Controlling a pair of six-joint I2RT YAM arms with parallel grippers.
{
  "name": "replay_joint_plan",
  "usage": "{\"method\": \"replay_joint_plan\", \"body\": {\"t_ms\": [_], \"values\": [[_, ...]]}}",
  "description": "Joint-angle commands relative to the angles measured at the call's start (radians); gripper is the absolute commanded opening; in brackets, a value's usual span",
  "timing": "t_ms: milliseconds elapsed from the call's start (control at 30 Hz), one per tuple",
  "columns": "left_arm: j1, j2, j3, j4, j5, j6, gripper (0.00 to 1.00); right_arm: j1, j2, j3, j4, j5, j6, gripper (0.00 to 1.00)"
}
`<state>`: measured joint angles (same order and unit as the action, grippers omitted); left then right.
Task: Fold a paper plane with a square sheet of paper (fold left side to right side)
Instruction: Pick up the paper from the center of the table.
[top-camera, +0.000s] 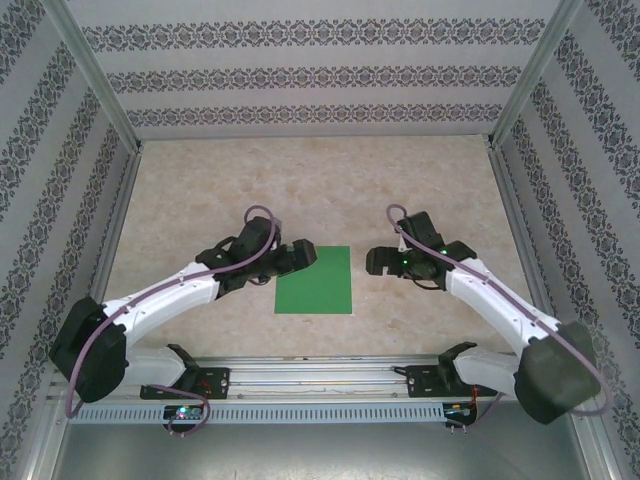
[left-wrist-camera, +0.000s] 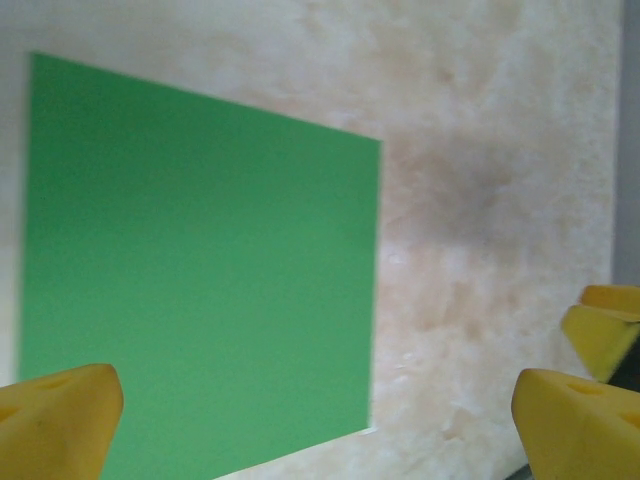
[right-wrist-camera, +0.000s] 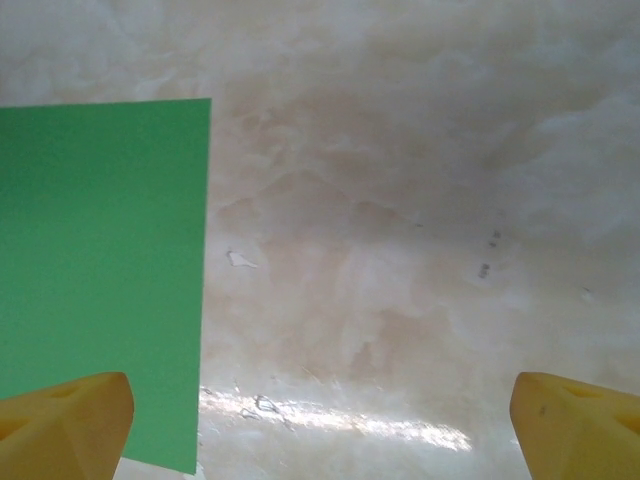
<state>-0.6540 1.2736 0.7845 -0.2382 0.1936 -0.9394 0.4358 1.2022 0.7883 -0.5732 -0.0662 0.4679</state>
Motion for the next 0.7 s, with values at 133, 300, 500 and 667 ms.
{"method": "replay_joint_plan", "body": {"t_ms": [133, 300, 500, 667], "values": [[0.022, -0.022, -0.108, -0.041, 0.115, 0.036, 1.00, 0.126, 0.272, 0.210, -0.011, 0.063, -0.024, 0.96], [0.023, 0.046, -0.129, 0.029, 0.200, 0.017, 1.00, 0.192, 0.489, 0.365, -0.018, 0.063, -0.031, 0.96], [0.024, 0.115, -0.122, 0.085, 0.237, 0.004, 1.00, 0.219, 0.653, 0.482, -0.022, 0.064, -0.027, 0.96], [0.024, 0.165, -0.114, 0.125, 0.262, -0.004, 1.00, 0.230, 0.732, 0.529, -0.029, 0.069, -0.027, 0.96]]}}
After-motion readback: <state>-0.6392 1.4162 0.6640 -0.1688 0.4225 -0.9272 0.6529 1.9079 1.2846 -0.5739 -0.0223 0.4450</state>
